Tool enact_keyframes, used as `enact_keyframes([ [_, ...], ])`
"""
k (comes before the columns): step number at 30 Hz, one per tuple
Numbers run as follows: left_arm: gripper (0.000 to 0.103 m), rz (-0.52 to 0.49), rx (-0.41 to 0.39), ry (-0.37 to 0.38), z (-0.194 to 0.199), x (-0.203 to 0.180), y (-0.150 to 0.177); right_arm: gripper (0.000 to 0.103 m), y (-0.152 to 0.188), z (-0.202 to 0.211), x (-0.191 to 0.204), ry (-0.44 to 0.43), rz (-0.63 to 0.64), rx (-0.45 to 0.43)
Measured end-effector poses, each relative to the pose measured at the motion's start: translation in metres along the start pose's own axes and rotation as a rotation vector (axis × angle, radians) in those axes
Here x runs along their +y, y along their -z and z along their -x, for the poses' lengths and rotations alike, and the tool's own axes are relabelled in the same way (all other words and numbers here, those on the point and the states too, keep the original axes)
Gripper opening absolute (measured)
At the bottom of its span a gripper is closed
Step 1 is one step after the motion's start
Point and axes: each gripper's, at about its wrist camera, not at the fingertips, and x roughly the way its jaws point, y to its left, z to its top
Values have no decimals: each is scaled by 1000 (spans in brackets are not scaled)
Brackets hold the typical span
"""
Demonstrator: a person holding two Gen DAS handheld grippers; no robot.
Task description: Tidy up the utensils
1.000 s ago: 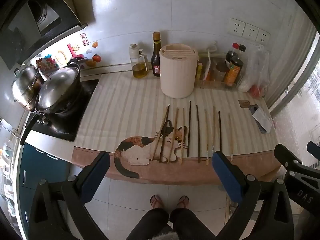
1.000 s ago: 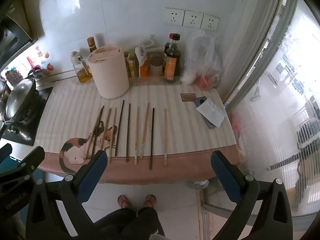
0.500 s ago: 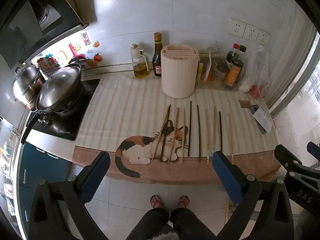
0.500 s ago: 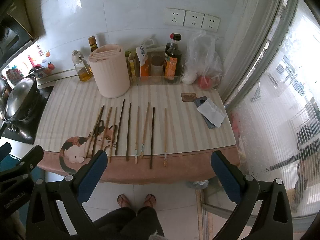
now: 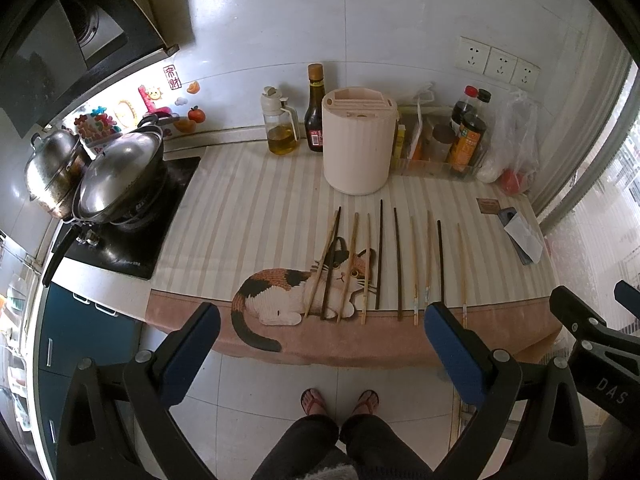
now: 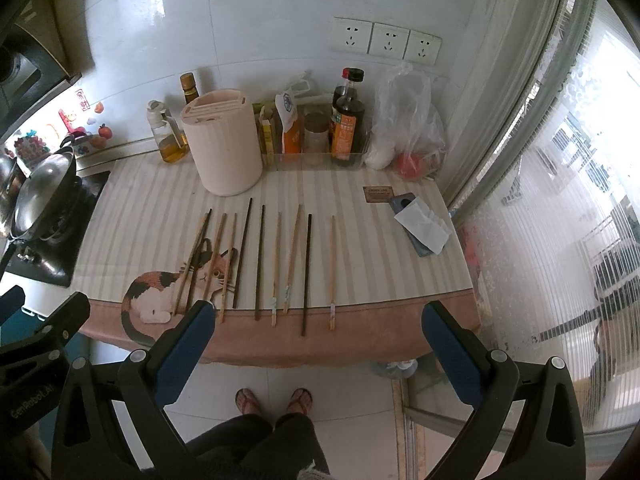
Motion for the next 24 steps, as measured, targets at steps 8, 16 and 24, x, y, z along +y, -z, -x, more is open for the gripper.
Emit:
enact_keyframes([
  [8,103,1,-8,2,9,6,6,103,1,6,3,-1,2,-2],
  [16,103,1,-8,2,11,6,7,103,3,12,6,0,6,-4],
  [24,103,1,-9,2,12,7,8,103,2,11,5,-1,4,-4],
])
